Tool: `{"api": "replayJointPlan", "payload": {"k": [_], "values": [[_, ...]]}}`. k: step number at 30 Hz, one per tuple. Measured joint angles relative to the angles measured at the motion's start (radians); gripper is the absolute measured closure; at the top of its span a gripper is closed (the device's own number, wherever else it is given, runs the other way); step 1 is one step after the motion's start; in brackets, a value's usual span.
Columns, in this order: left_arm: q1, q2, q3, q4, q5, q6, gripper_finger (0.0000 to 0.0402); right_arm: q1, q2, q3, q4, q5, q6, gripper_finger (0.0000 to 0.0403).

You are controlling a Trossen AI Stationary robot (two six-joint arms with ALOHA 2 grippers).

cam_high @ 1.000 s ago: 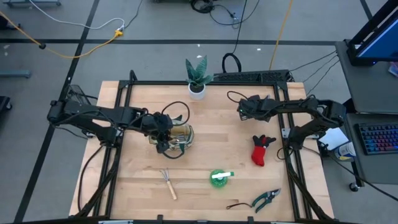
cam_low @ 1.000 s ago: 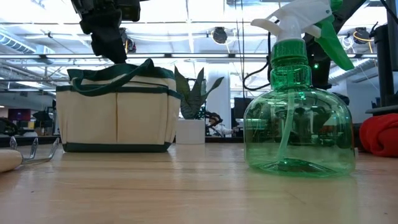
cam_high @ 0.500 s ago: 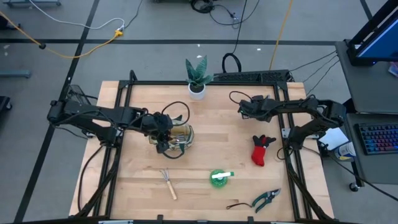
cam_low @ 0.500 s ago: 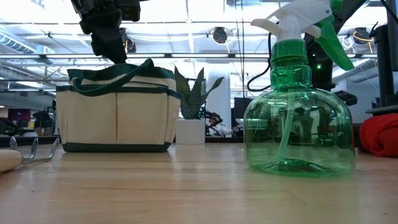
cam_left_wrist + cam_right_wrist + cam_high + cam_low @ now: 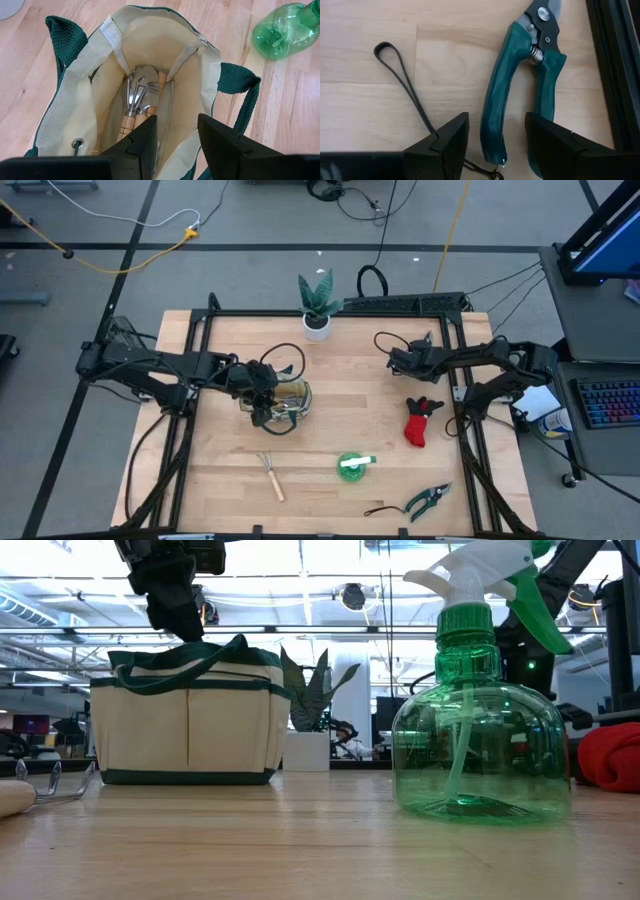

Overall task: Pick & Place Garden tools in Gardening bag
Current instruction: Put the top green shear scissors into the white gardening bag

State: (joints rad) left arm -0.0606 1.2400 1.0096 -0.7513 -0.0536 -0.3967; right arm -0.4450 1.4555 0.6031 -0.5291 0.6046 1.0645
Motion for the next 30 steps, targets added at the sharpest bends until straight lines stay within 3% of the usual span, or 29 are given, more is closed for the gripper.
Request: {"api": "replayJointPlan", "payload": {"k": [13, 30], "values": [[0.000, 0.000, 0.000, 0.000, 0.000, 0.002, 0.0254, 0.000, 0.000, -0.023, 0.048, 0.004, -0.009, 0.0217], [0.000, 0.000, 0.000, 0.000, 0.000, 0.028, 0.0254, 0.000, 0.001, -0.023, 0.059, -0.004, -0.007, 0.0344]]}}
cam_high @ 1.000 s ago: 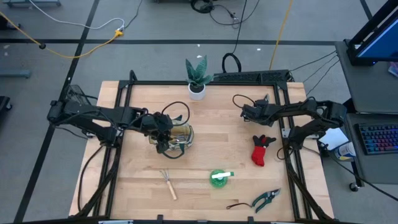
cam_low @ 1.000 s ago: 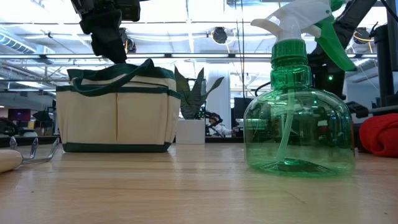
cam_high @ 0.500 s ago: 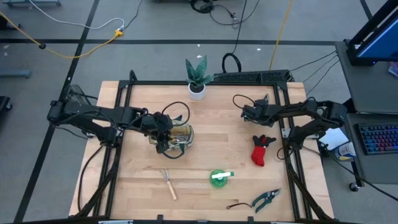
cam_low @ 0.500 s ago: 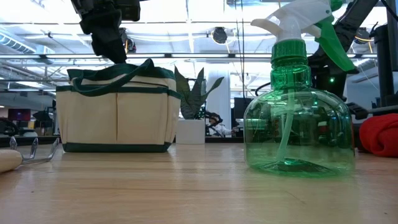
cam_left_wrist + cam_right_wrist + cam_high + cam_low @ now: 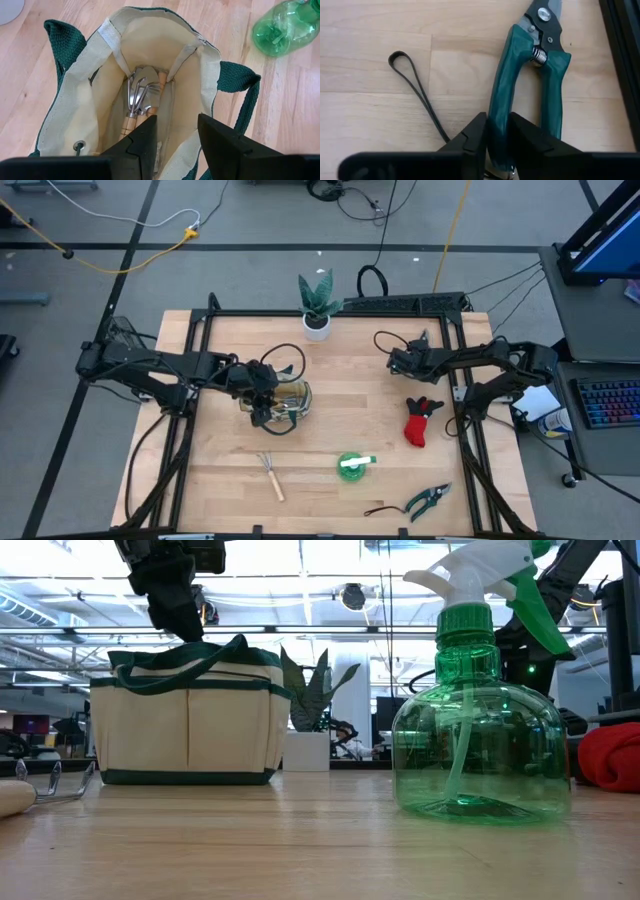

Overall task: Pick & Place Garden tools in Gardening bag
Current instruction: Put the top green shear scissors into the white gardening bag

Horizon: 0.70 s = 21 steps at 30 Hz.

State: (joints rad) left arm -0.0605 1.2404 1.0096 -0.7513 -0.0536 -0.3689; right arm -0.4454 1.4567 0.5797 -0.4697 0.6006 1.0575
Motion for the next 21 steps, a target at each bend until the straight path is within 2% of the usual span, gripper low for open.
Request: {"api": "replayJointPlan", "payload": {"k": [8, 21], "values": [[0.000, 0.000, 0.000, 0.000, 0.000, 0.000, 0.0254, 0.000, 0.000, 0.000, 0.000, 0.000, -0.008, 0.0339], [0.000, 0.000, 0.000, 0.000, 0.000, 0.008, 0.0254, 0.002, 0.002, -0.003, 0.094, -0.004, -0.128, 0.0344]]}}
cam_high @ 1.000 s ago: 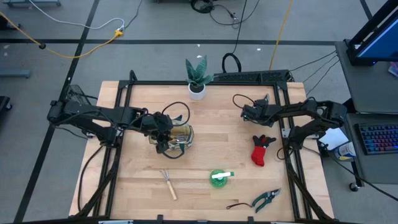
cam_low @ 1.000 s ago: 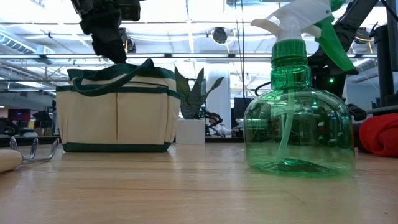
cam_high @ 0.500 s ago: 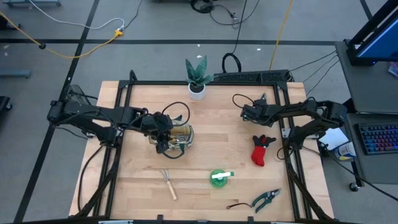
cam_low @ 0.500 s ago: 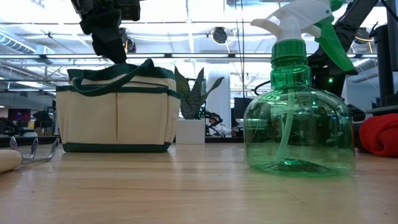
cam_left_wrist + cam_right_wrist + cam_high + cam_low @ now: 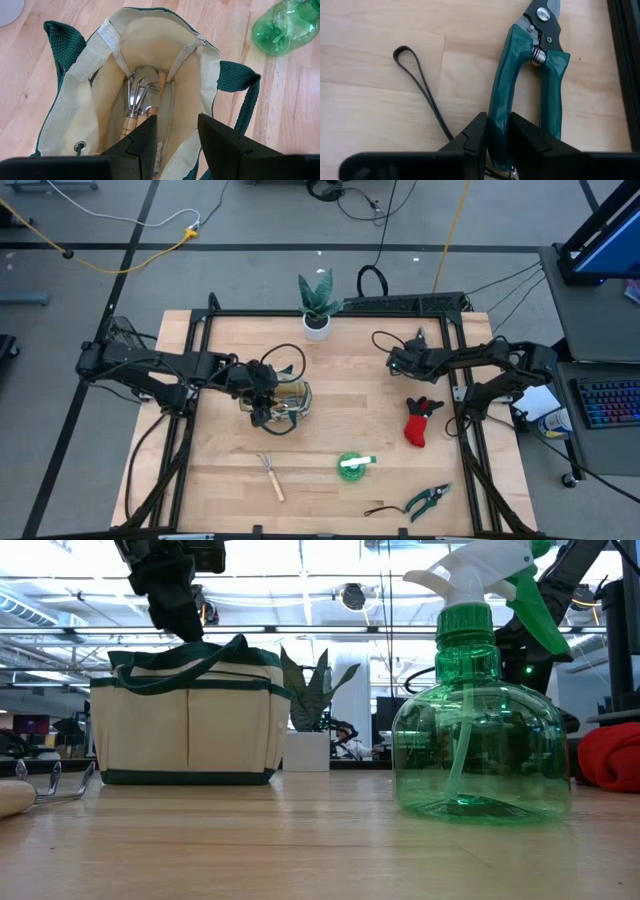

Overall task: Pick & Place Garden tools in Gardening bag
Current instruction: Put the top green shear scissors into the white gardening bag

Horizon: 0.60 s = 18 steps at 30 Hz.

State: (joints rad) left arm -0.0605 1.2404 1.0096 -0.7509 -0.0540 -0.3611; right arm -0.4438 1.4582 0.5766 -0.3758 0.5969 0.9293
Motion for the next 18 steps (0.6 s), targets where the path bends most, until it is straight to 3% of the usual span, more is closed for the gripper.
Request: {"api": "replayJointPlan", "payload": {"k": [18], "values": [[0.000, 0.000, 0.000, 0.000, 0.000, -0.001, 0.0254, 0.037, -0.021, 0.002, 0.022, -0.034, -0.077, 0.0346]]}}
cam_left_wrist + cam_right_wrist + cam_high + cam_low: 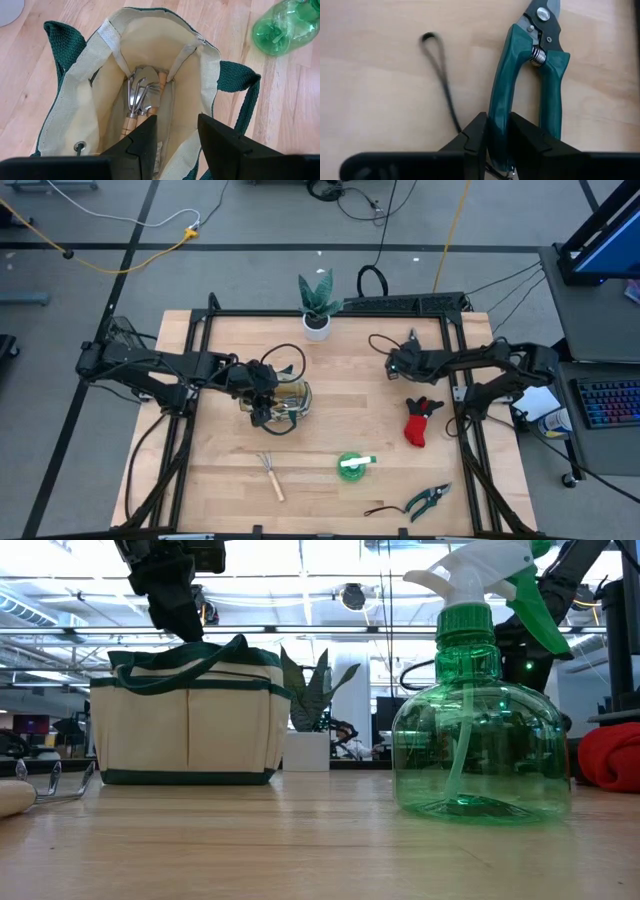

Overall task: Pick & Place Garden tools in Gardening bag
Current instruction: Put the top green shear scissors into the white gardening bag

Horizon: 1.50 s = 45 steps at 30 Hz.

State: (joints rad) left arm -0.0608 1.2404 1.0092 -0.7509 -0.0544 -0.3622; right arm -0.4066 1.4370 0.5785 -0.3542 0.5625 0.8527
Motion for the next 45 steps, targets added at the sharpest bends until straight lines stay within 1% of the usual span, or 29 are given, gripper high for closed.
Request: {"api": "replayJointPlan", "payload": {"k": [9, 13, 18, 24, 29, 36, 40, 45], "values": [[-0.003, 0.000, 0.000, 0.000, 0.000, -0.002, 0.0254, 0.068, -0.120, 0.000, 0.125, 0.009, -0.121, 0.0345], [-0.013, 0.000, 0.000, -0.002, -0.001, -0.002, 0.0254, 0.098, -0.170, 0.000, 0.184, 0.008, -0.202, 0.0345], [-0.030, 0.000, 0.000, 0.000, -0.005, -0.002, 0.0254, 0.128, -0.201, 0.000, 0.239, 0.009, -0.268, 0.0345], [-0.054, 0.000, 0.000, -0.001, -0.052, 0.000, 0.0254, 0.162, -0.207, 0.000, 0.301, 0.005, -0.336, 0.0347], [-0.066, 0.000, 0.000, -0.001, -0.055, 0.000, 0.0254, 0.174, -0.207, 0.000, 0.376, -0.084, -0.409, 0.0347], [-0.086, 0.000, 0.000, -0.001, -0.106, 0.000, 0.0254, 0.176, -0.207, 0.000, 0.497, -0.219, -0.524, 0.0347], [-0.095, 0.000, 0.000, -0.001, -0.113, 0.000, 0.0254, 0.175, -0.207, 0.001, 0.532, -0.276, -0.556, 0.0347], [-0.100, 0.000, 0.000, -0.001, -0.113, 0.000, 0.0254, 0.176, -0.207, 0.001, 0.537, -0.283, -0.559, 0.0347]]}}
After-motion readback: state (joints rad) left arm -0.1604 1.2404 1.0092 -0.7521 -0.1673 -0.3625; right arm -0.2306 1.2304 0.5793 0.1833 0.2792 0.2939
